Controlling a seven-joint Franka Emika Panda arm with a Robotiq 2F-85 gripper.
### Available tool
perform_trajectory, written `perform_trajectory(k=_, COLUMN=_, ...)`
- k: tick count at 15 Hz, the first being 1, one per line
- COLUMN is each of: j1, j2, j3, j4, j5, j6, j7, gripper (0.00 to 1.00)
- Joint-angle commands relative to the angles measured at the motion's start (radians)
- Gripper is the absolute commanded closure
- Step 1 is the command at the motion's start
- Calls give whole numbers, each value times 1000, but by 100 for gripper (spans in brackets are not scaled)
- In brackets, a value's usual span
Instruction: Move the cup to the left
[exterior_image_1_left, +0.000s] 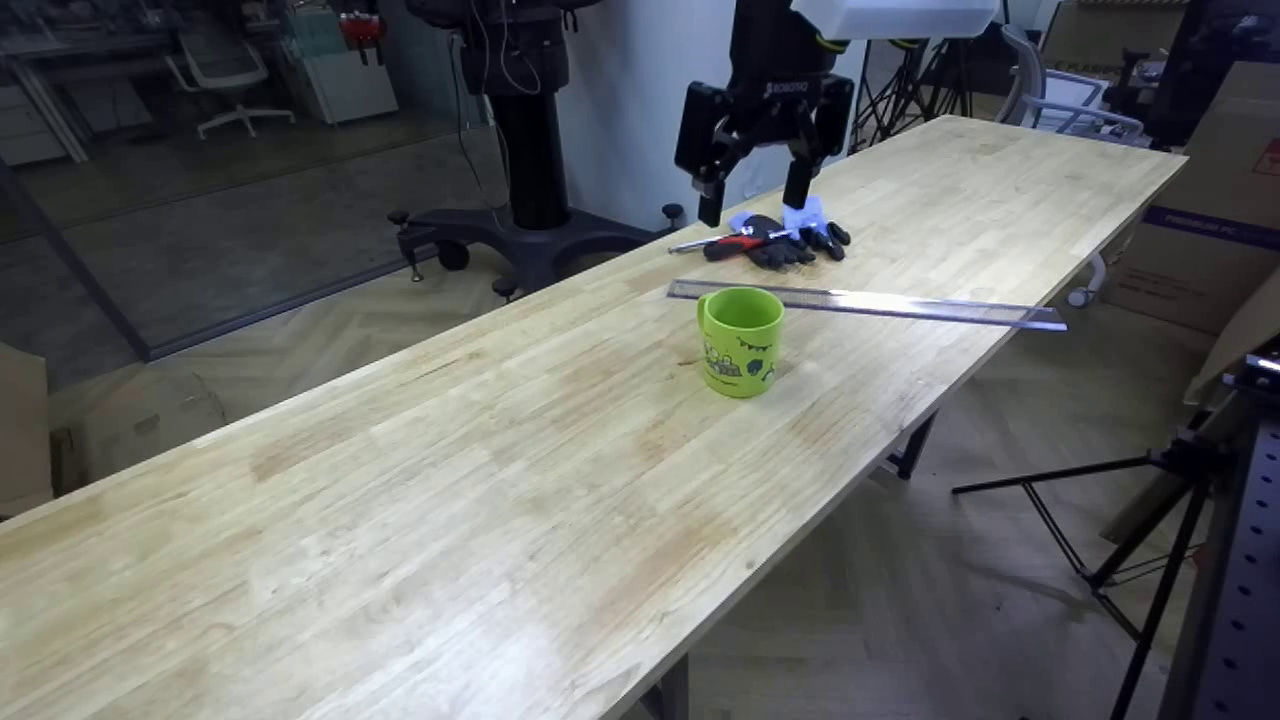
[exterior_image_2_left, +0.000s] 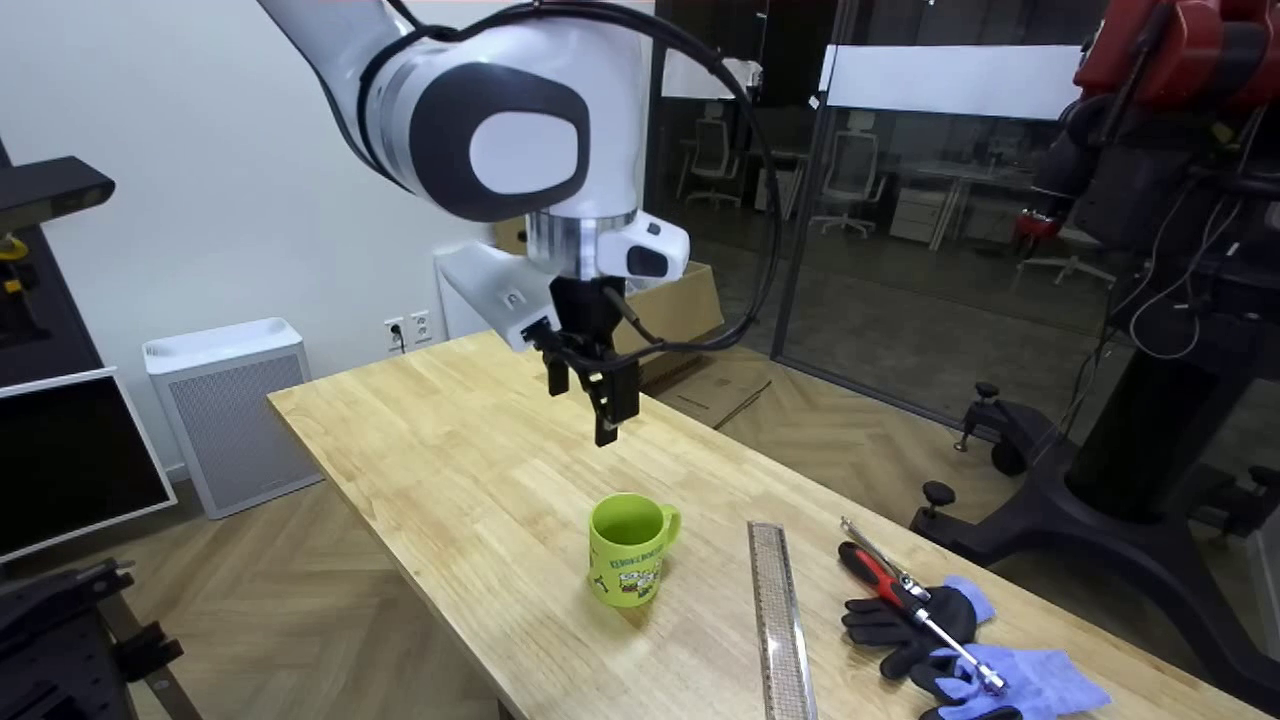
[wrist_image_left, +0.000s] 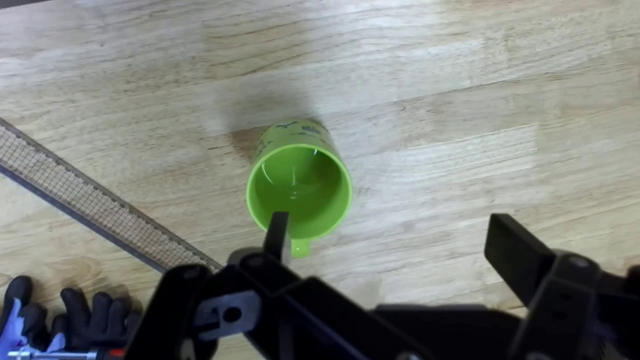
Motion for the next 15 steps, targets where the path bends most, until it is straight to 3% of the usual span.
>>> perform_trajectory(k=1, j1=1, j2=10, j3=-1, j4=1, j5=2, j6=2, j7=1, gripper=0)
perform_trajectory(k=7, j1=1, j2=56, j3=-4, j4=34, j5=-5, j6=-17, j7=10, gripper=0)
perform_trajectory(k=15, j1=-47, j2=302, j3=-19, j4=243, j5=6, j6=-125, j7=-25, gripper=0)
